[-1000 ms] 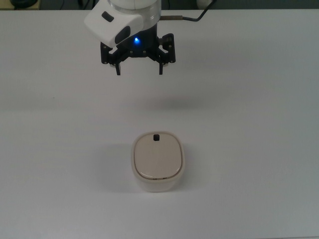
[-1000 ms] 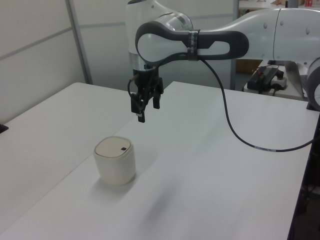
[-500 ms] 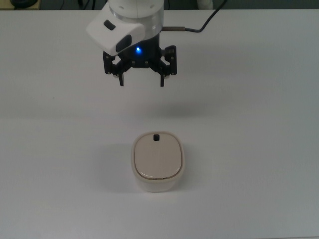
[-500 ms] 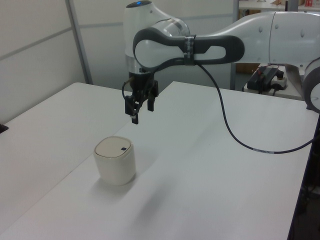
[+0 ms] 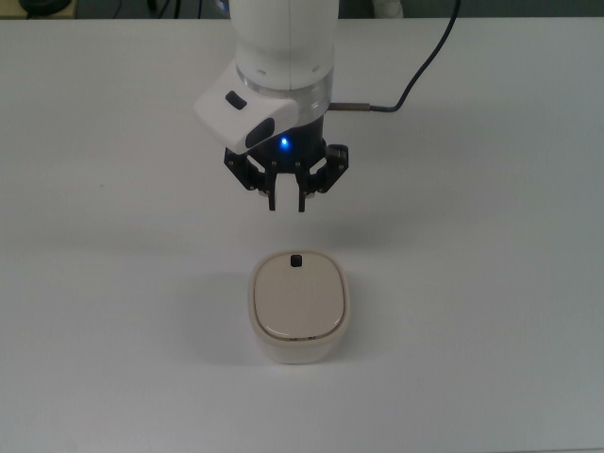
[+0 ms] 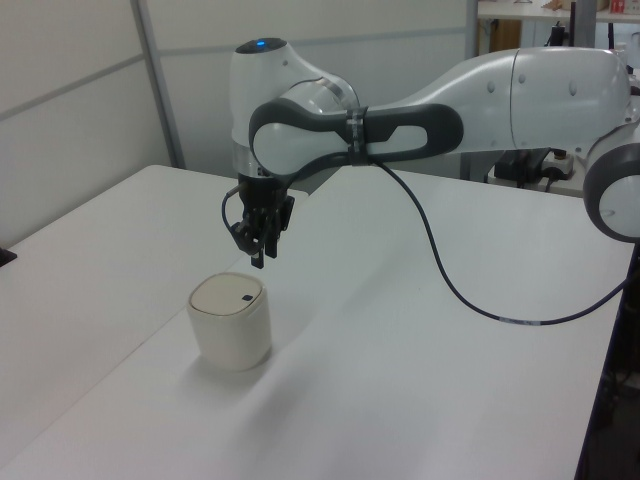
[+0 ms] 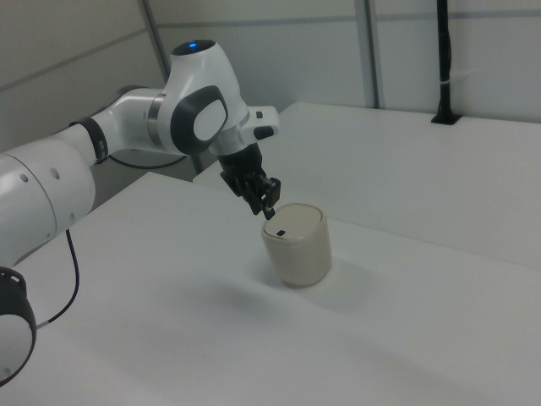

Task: Open the trash can
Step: 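Move the gripper down toward the dark tab on the trash can lid, then hook the gripper fingers under the lid tab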

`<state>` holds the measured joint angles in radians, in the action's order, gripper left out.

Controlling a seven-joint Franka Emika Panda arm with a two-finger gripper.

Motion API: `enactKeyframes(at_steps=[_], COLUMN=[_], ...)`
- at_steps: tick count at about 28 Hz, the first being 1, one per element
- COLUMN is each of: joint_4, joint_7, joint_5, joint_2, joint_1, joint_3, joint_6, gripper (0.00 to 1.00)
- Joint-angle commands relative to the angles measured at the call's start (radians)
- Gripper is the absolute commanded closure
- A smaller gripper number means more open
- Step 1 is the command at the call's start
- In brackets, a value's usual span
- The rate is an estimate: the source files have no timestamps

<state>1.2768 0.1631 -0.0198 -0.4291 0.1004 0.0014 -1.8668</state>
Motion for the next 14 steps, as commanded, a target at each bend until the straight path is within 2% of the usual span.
enactKeyframes(at_steps=[1,14], joint_4=[0.019,0.016], joint_7=[0.055,0.113], joint_5=[-0.034,-0.091], joint_2=[-0.02,-0.102], joint_1=[0.015,0.035], joint_3=[-0.004,-0.004], joint_6=[-0.071,-0.178], gripper=[1.0,1.0])
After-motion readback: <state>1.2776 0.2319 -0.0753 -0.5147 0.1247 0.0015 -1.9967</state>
